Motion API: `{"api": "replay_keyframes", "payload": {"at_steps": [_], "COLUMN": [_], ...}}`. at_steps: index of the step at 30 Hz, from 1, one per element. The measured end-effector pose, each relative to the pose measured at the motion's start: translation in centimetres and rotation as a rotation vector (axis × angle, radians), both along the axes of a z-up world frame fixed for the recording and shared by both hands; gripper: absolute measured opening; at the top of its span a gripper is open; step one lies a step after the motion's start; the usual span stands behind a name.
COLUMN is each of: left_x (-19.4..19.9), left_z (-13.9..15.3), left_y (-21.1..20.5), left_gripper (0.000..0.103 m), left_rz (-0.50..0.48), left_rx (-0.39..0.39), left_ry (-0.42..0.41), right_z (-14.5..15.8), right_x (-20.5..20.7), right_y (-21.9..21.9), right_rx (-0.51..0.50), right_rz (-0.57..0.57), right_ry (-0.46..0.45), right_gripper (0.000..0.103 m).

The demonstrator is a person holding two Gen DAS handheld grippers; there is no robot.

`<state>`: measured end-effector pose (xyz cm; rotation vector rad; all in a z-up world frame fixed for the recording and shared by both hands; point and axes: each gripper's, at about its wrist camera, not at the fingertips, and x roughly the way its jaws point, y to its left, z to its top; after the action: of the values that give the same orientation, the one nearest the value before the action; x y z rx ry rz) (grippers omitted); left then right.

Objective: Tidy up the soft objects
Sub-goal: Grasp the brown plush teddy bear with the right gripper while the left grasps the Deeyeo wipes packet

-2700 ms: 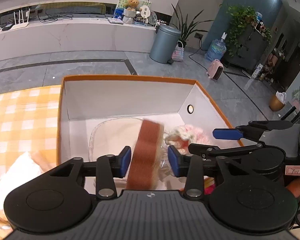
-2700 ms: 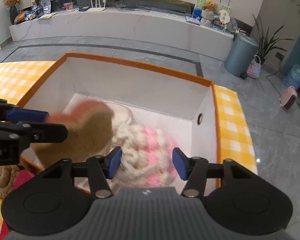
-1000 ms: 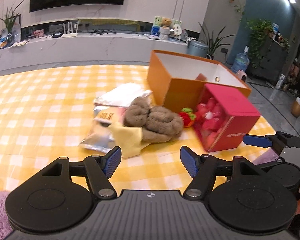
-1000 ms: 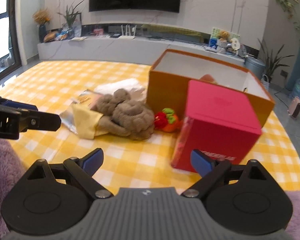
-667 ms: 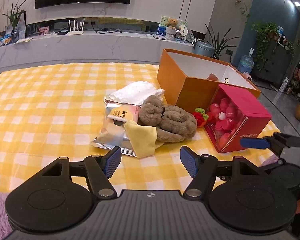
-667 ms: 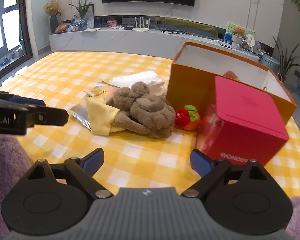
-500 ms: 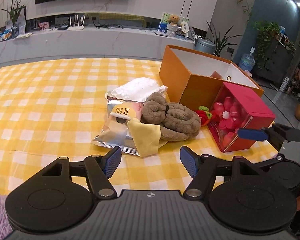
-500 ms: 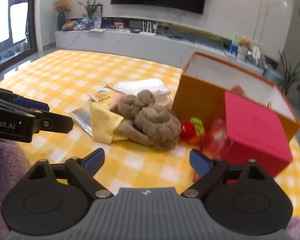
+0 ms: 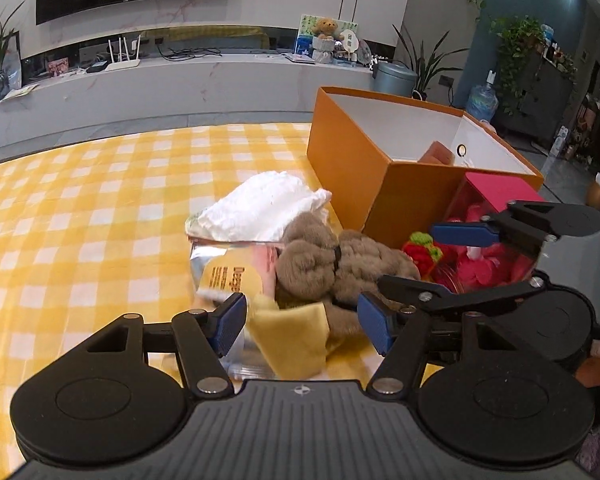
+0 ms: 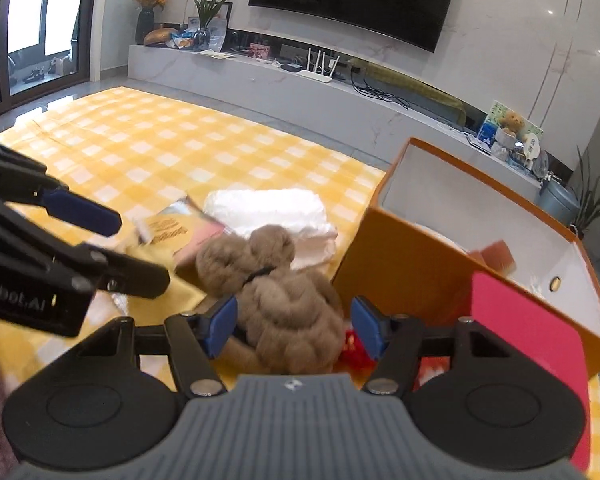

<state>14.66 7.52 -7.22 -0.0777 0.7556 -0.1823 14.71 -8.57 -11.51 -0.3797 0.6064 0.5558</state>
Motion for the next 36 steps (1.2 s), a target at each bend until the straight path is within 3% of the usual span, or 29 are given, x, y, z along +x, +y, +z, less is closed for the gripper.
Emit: {"api": "replay_keyframes", "payload": {"at_steps": [6,10,13,18,22,27,30,33,36], "left_x": [-0.1,0.4,1.7,4.5,6.1,7.9,7.9,7.7,7.3], "left_z": [-1.0,-0.2,-0.5,-1.9,-2.6,-3.7,-4.3,-4.5,-4.1], "left_y": [1.6,2.7,3.4,4.2,3.6,4.3,3.9,3.7,4.1], "left_gripper": [0.075,0.075,0.075,0.08,0.08,0.08,0.08,0.069,0.059], "left_rz": [0.061,0.156,0.156,0.127,0.129,0.13,0.117,0.112,0.128], "left_rx": [-0.046,0.007,-0.011,-0.093,-0.009,-0.057,-0.028,-0.001,-0.027], "left_ry": [0.025,0.02,0.076,0.181,0.193,0.255,0.252,0.244,0.224], "right_z": [-2.1,-3.4,-3.8,-3.9,-3.9,-4.0,-4.1,-4.1,-4.1], "right_x": [2.8,3.3,3.3,3.5,3.5,3.6,3.6,3.6,3.5], "right_y": [1.0,1.2,1.1,0.9,0.9,0.9,0.9,0.8,0.5], "right_rx": [0.008,0.008,0.007,0.024,0.016,0.022,0.024,0.022,0.032], "right_rz": [0.019,0.019,0.011,0.003,0.007,0.003,0.003,0.004,-0.003], "right_ry": [0.103,0.135,0.135,0.145,0.141,0.142,0.143,0.135,0.131], "right_gripper": [0.07,0.072,0.066,0.065,0.065,0.065,0.062,0.055,0.049]}}
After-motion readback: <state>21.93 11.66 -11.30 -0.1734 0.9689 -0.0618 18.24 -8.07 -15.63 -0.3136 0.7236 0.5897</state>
